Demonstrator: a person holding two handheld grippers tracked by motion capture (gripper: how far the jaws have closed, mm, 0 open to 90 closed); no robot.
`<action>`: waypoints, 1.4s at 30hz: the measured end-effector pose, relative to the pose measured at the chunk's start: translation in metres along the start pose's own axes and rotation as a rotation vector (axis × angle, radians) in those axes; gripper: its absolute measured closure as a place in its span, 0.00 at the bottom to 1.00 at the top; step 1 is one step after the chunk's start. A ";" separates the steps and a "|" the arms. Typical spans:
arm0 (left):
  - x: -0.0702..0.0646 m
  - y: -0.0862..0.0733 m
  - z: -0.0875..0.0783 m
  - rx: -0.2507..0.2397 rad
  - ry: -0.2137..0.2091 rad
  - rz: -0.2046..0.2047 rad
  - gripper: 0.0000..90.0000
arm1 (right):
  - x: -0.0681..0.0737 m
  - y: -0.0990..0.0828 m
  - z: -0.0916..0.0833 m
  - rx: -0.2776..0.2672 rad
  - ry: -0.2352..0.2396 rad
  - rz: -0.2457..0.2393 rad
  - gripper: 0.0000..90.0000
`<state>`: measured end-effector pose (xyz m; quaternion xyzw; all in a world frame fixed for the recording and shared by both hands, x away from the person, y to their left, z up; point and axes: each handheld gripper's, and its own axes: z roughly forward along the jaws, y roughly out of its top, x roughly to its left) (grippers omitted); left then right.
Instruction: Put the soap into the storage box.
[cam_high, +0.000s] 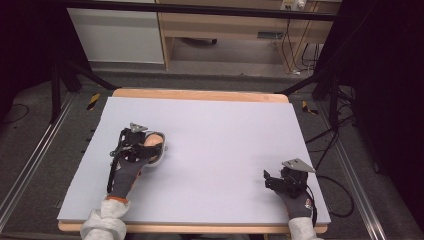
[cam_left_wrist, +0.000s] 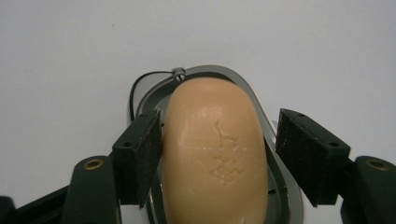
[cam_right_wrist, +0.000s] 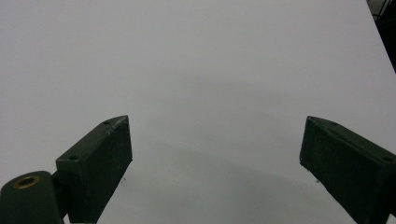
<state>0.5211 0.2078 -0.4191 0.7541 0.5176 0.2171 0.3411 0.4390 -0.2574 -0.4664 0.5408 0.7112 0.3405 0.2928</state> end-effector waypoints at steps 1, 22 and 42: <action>-0.001 0.001 -0.002 -0.009 -0.009 0.000 0.35 | 0.000 0.000 0.000 -0.001 0.000 0.001 0.10; -0.007 -0.004 -0.029 -0.123 -0.094 0.035 0.34 | -0.001 0.000 -0.001 -0.004 -0.001 0.010 0.10; 0.026 -0.056 -0.069 -0.197 -0.063 0.024 0.29 | -0.004 -0.002 -0.001 -0.002 -0.014 0.019 0.10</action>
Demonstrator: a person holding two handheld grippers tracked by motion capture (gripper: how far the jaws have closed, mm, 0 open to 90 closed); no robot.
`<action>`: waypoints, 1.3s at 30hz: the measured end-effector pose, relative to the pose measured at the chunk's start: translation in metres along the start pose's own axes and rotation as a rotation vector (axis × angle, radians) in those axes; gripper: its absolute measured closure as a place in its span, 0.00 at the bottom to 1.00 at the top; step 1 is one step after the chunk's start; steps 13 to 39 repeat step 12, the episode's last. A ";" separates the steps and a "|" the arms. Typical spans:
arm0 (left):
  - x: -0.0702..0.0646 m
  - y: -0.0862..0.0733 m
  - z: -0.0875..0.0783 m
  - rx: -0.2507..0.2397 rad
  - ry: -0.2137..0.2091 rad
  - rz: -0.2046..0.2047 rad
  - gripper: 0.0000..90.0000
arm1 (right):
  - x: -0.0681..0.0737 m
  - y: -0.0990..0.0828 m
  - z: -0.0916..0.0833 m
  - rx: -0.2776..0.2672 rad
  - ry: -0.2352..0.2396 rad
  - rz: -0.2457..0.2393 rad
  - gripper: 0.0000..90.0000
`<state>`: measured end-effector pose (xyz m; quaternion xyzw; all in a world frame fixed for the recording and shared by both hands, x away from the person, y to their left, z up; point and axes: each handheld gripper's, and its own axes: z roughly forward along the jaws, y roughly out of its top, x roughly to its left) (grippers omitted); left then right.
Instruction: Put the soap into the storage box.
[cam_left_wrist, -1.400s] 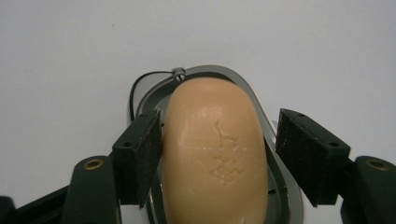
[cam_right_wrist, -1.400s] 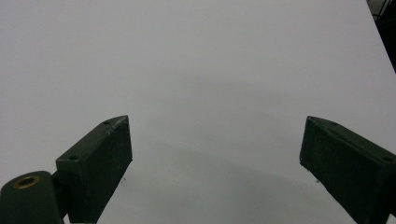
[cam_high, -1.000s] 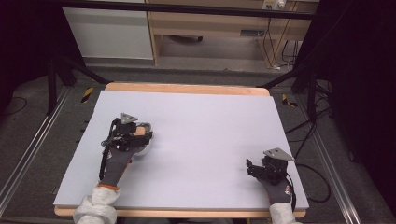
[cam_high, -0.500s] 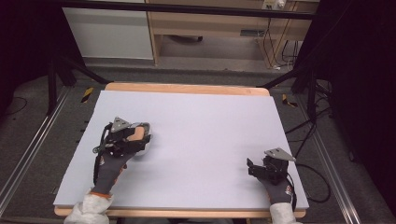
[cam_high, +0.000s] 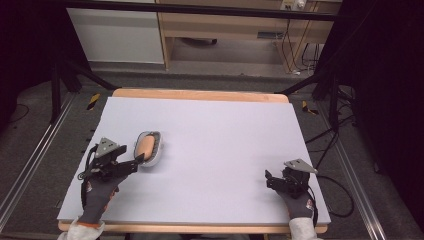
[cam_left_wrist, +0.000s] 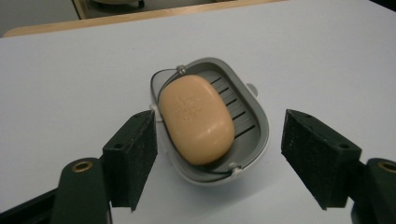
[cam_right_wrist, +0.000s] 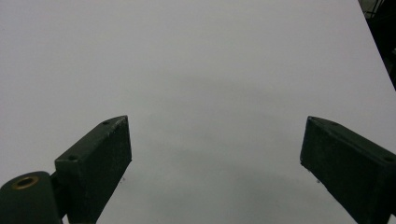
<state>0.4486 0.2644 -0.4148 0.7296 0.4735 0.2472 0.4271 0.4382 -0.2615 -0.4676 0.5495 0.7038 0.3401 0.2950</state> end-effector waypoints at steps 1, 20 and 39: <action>0.001 -0.003 -0.002 -0.002 0.004 0.001 0.29 | 0.000 0.000 0.000 -0.002 0.001 0.003 0.10; 0.016 -0.035 -0.005 0.010 0.052 -0.006 0.28 | 0.002 -0.002 0.002 0.010 -0.003 -0.005 0.10; 0.016 -0.035 -0.005 0.010 0.052 -0.006 0.28 | 0.002 -0.002 0.002 0.010 -0.003 -0.005 0.10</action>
